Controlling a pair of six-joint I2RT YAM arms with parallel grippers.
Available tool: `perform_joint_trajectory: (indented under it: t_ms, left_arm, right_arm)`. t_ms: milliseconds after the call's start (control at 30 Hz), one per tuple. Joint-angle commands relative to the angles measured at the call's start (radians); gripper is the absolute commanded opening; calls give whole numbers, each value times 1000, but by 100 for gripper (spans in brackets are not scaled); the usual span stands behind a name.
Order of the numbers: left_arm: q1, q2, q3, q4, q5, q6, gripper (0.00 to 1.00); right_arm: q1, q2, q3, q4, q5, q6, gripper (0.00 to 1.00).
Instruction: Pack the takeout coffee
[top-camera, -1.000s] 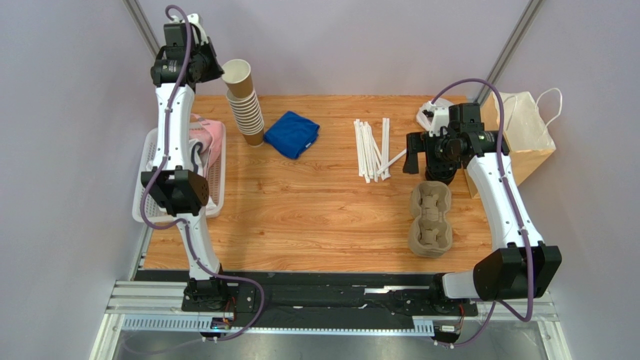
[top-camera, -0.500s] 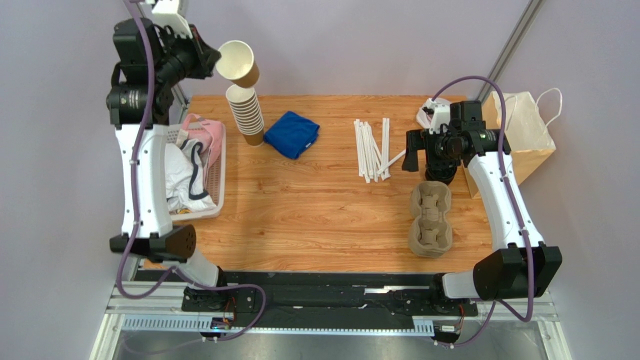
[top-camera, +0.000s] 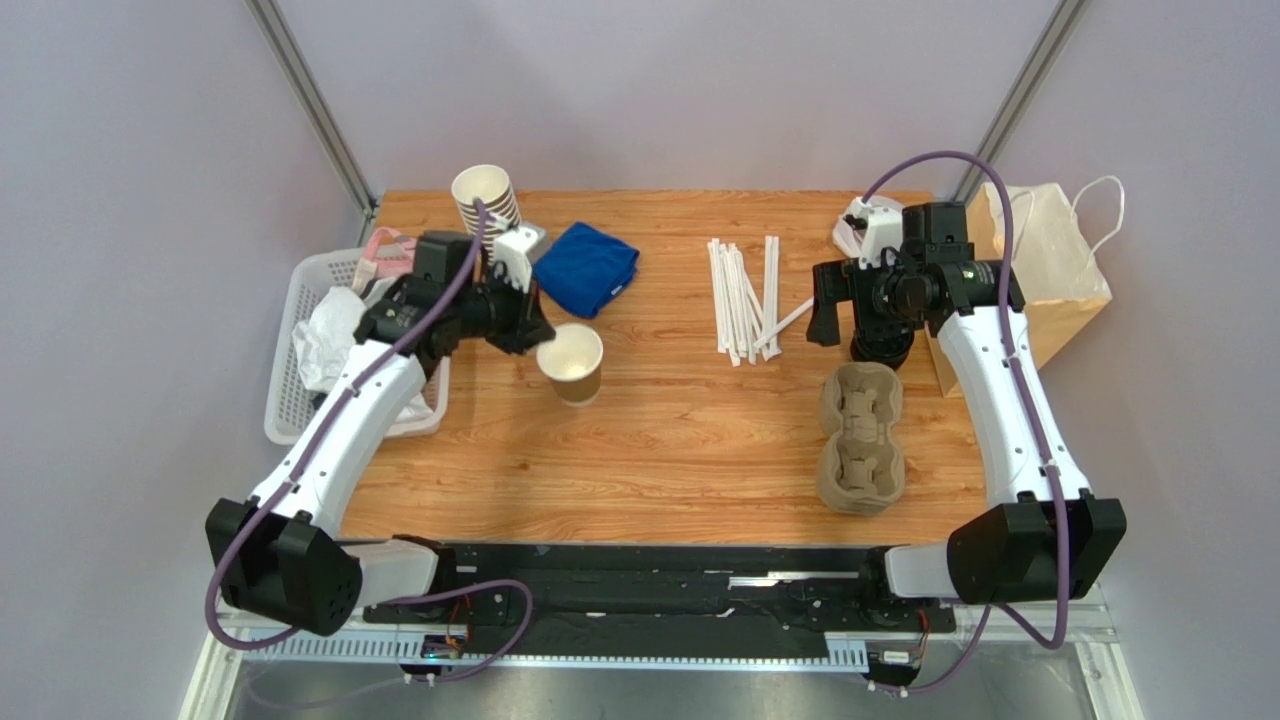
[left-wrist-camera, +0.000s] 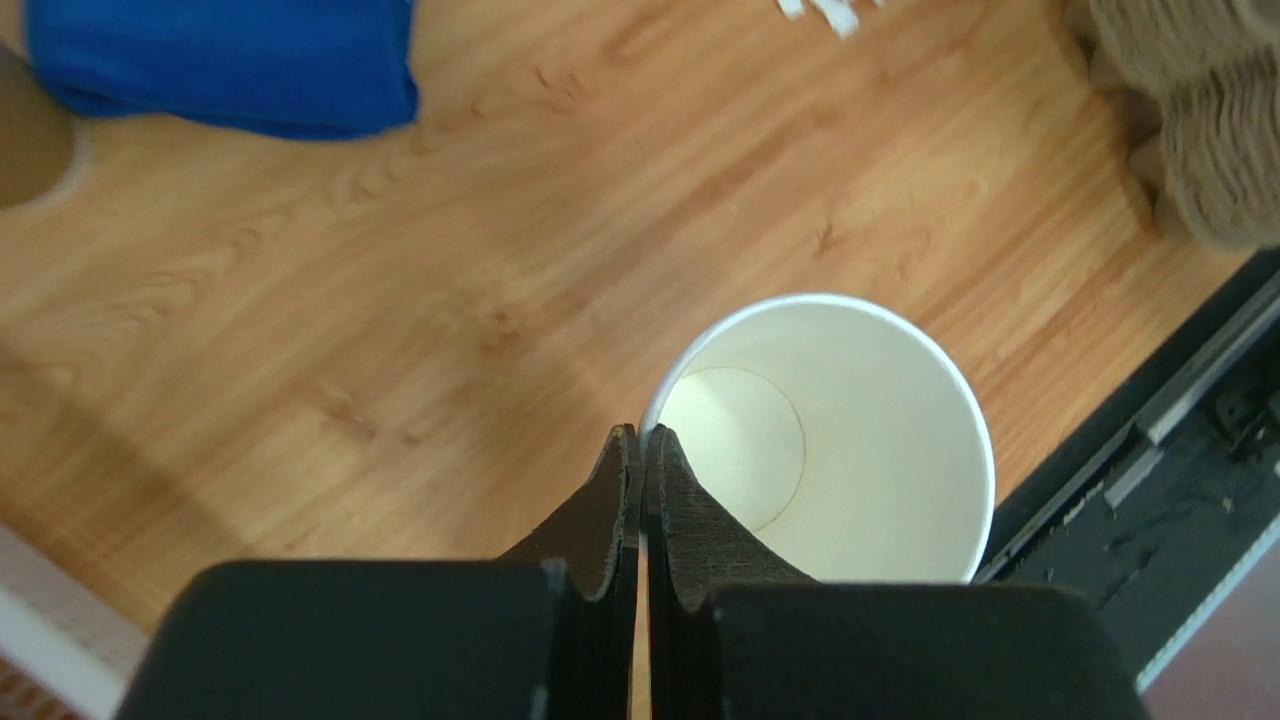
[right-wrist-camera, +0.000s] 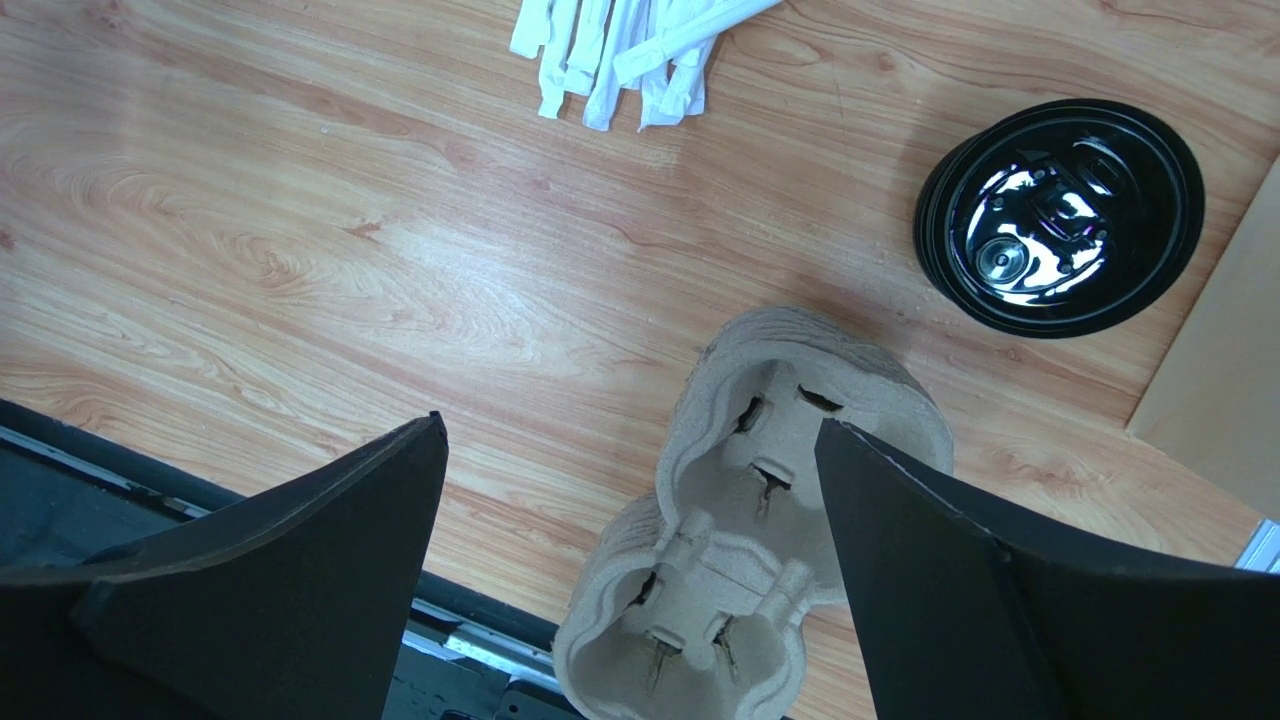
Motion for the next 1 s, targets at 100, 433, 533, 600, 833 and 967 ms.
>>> perform_joint_trajectory:
  t_ms: [100, 433, 533, 600, 833, 967]
  left_arm:
    - [-105, -124, -256, 398, -50, 30, 2]
    - [-248, 51, -324, 607, -127, -20, 2]
    - [-285, 82, -314, 604, -153, -20, 2]
    - [-301, 94, -328, 615, -165, -21, 4]
    - [-338, 134, -354, 636, -173, -47, 6]
    - [-344, 162, -348, 638, -159, -46, 6]
  right_arm:
    - [-3, -35, 1, -3, 19, -31, 100]
    - [-1, 18, 40, -59, -98, -65, 100]
    - [-1, 18, 45, -63, -93, -71, 100]
    - [-3, 19, 40, -64, -83, -73, 100]
    - [-3, 29, 48, -70, -87, -73, 100]
    - [-1, 31, 50, -72, -92, -76, 100]
